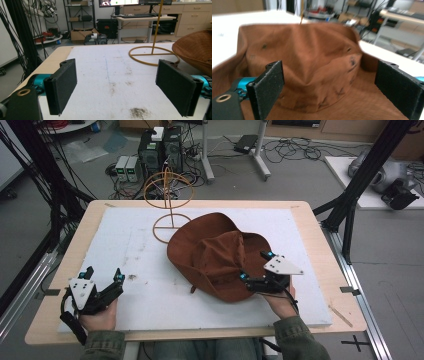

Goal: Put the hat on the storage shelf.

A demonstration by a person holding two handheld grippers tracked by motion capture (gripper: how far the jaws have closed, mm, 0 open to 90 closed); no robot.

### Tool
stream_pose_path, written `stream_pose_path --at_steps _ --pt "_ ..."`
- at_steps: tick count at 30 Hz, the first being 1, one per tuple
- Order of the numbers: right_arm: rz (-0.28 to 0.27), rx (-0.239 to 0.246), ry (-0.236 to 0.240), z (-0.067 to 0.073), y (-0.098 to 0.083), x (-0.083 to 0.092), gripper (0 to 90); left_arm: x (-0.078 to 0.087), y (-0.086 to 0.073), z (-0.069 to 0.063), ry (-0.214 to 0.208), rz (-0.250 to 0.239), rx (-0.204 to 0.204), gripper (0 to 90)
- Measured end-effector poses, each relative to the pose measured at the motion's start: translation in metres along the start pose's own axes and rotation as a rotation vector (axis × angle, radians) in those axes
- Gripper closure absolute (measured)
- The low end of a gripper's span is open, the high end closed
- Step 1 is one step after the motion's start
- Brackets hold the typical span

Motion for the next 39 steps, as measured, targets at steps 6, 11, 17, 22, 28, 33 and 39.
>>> stream_pose_path --at_steps 6,11,17,22,28,33,39 --pt "0.143 0.019 0.037 0.008 -0.011 -0.021 8.7 0.001 0.000 0.004 0.009 0.001 0.008 17.7" --pt "0.248 0.021 0.071 0.012 -0.017 -0.035 8.7 0.001 -0.001 0.007 0.016 0.004 0.008 17.7" --pt "0.280 0.086 0.088 0.015 -0.020 -0.046 15.9 0.002 -0.001 0.006 0.019 0.002 -0.007 17.7" --pt "0.291 0.069 0.078 0.013 -0.017 -0.051 20.2 0.001 -0.002 0.000 0.007 0.003 -0.029 17.7" --pt "0.333 0.047 0.097 0.015 -0.023 -0.055 54.2 0.001 -0.002 -0.002 0.001 0.001 -0.032 17.7" --pt "0.347 0.013 0.082 0.017 -0.026 -0.056 76.9 0.001 -0.003 -0.002 -0.002 0.006 -0.031 17.7" --pt "0.350 0.022 0.078 0.018 -0.027 -0.056 86.6 0.001 -0.002 -0.002 -0.004 0.000 -0.027 17.8"
Point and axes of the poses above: each handheld gripper's, and its own axes: x roughly backward along the jaws, y roughly out of its top, z roughly to its left, the point moved 10 cm from there along -x, roughly forward along the jaws, and after that the axes turned 4 degrees about y, right-handed, at the moved point
